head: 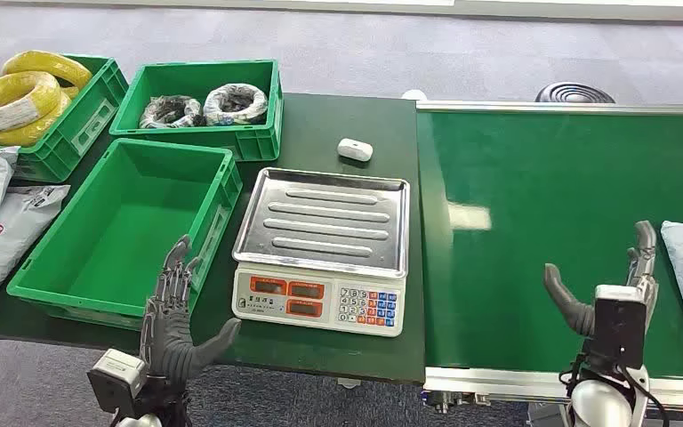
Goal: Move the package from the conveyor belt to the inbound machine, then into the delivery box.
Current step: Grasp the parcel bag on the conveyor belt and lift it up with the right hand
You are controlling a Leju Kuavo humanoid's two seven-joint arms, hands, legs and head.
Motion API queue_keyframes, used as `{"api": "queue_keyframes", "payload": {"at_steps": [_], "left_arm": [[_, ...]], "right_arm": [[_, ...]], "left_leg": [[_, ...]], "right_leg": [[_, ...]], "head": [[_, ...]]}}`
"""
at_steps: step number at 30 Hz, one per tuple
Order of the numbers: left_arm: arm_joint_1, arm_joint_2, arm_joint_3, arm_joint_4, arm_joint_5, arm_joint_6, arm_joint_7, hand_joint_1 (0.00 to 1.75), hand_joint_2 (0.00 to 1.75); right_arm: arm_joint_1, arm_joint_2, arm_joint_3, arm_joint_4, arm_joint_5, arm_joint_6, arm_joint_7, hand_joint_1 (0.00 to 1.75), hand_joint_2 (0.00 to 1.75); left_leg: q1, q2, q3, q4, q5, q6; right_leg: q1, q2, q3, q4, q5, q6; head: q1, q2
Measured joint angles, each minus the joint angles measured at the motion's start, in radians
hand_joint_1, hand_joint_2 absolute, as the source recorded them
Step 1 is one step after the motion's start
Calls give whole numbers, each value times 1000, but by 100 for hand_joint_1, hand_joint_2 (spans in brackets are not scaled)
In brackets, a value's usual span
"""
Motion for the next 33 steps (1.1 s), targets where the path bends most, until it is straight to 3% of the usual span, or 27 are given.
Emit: {"api": "queue_keyframes", "payload": {"at_steps": [11, 18, 24, 33], "left_arm": [[-45, 13, -23, 11, 26, 25, -1, 0, 175], [-45, 16, -23, 11, 26, 28, -1, 0, 175], [-45, 18, -23, 13, 27, 44, 0, 0, 175], [-39, 22, -23, 14, 27, 57, 0, 0, 175]], "right_arm": [[-293, -154, -56, 351, 271, -121, 136, 0, 175], [-399, -216, -59, 537, 398, -187, 228, 0, 175], [-451, -260, -60, 674, 554, -251, 384, 0, 175], [-501, -340, -85, 879, 684, -182, 635, 0, 175]], "left_leg": [[0, 0, 0, 0, 1, 0], [0, -1, 0, 0, 1, 0], [0, -1, 0, 0, 1, 0], [0, -2, -1, 1, 1, 0]], "right_leg": [[0, 0, 0, 0, 1, 0], [0, 0, 0, 0, 1, 0], [0, -1, 0, 0, 1, 0], [0, -2, 0, 0, 1, 0]], "head": [[0, 0], [0, 0], [0, 0], [0, 0]]}}
